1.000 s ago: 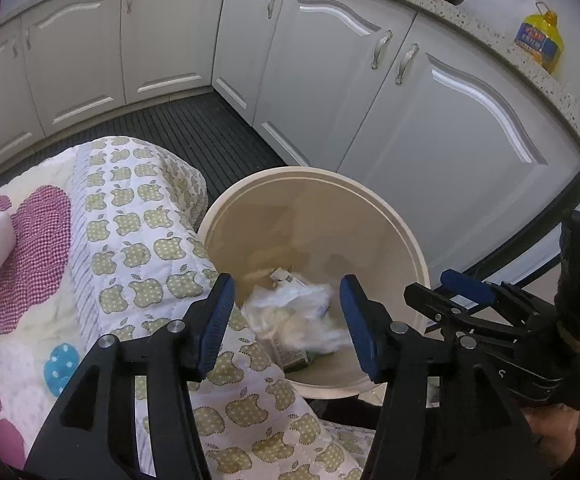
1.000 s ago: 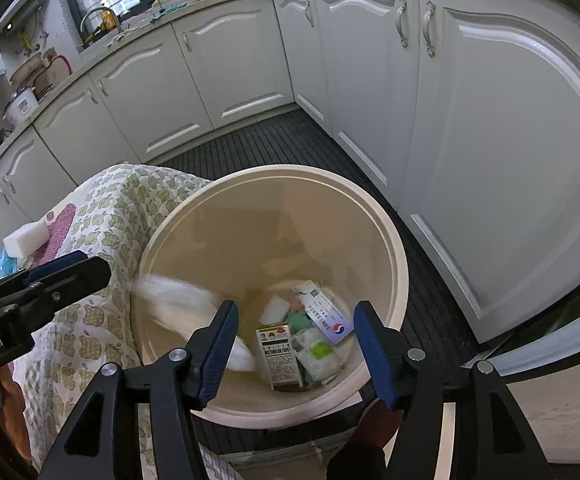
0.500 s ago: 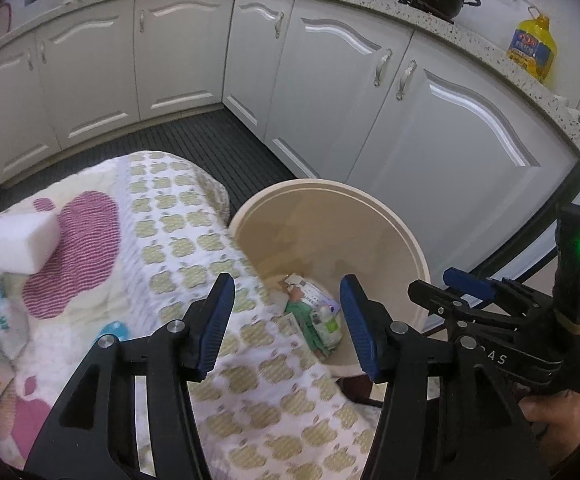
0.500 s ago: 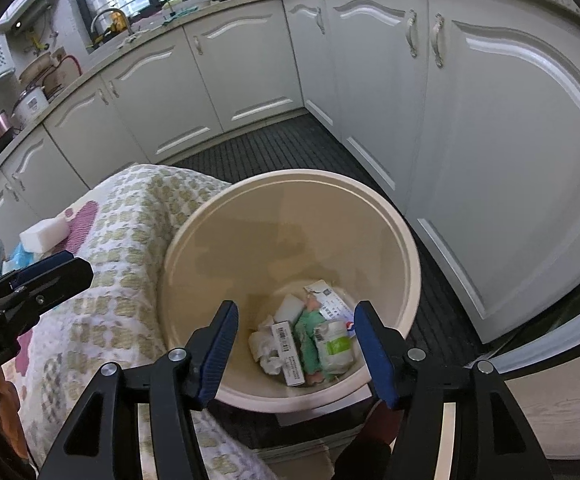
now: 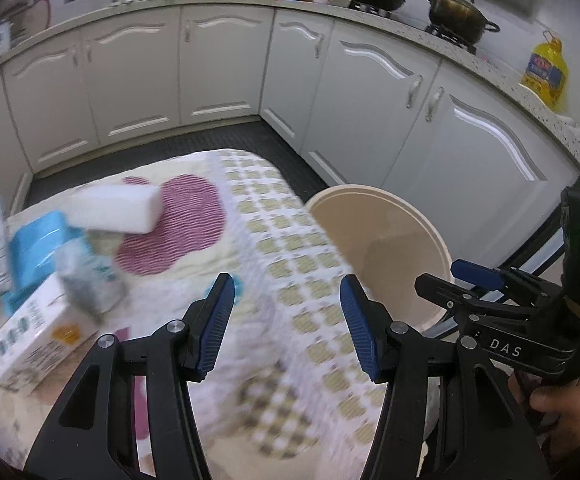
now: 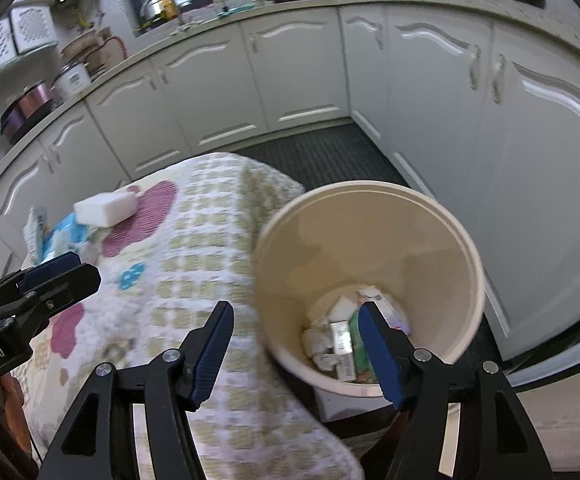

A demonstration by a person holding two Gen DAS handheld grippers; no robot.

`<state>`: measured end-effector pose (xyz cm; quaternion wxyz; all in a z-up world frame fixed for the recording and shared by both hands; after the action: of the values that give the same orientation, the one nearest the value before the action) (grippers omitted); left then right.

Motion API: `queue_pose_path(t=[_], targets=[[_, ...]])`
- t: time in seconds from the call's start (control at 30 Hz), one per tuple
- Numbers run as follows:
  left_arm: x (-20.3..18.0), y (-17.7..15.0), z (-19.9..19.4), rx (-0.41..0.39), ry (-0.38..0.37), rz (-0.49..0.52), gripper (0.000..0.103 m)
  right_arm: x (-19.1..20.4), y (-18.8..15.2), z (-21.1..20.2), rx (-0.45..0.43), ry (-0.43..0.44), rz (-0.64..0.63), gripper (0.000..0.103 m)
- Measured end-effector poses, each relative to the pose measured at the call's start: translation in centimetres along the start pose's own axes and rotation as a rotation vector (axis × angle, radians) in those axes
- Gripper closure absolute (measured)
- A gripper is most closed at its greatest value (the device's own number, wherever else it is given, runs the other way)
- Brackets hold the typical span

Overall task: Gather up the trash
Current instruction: 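Move both open tools back over the table items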

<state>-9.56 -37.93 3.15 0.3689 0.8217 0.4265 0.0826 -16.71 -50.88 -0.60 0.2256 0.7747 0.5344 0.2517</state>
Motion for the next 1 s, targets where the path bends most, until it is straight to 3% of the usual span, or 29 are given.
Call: queue_pose_path(t=[0.33,0.43,0.53,0.8,1.0], targets=[[7.5,-2.8,-4.6,-0.009,0.056,-0.061,0.049,7.6,-0.7,0.8,0.022,0.087,-0.094,0.04],[10.3,-3.9,-5.9,-0.009,0.057,-0.08,0.041,9.5,-0.9,1.3,0.033,0.109,-0.114,0.04],[12.8,-4.9,-7.0,-0.012,0.072,-0.098,0.04,11.2,-0.9,1.9,0.047,0.137,-0.122,0.04],[17.8,-5.5,-7.7,-0.007,0.101,-0.101,0.04,14.3,-1.2,3.3,0.078,0.165,-0.155,0.04],[19.1,-5.1,-6.6,0.006,0.119,-0.071,0.04,14.8,-1.0,3.5,0.084,0.165,-0.166,0.04]])
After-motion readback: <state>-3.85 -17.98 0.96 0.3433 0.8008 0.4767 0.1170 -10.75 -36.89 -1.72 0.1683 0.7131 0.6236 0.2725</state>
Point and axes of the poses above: each gripper's, at about its wrist camera, not at the fingertips, and z roughly the way its jaws point, x to its left, y to its top, the point moved 8 cm from there along z, roughly the way its jaws point, and after that the axes turned 2 degrees about -x, right-handed, at the moved point
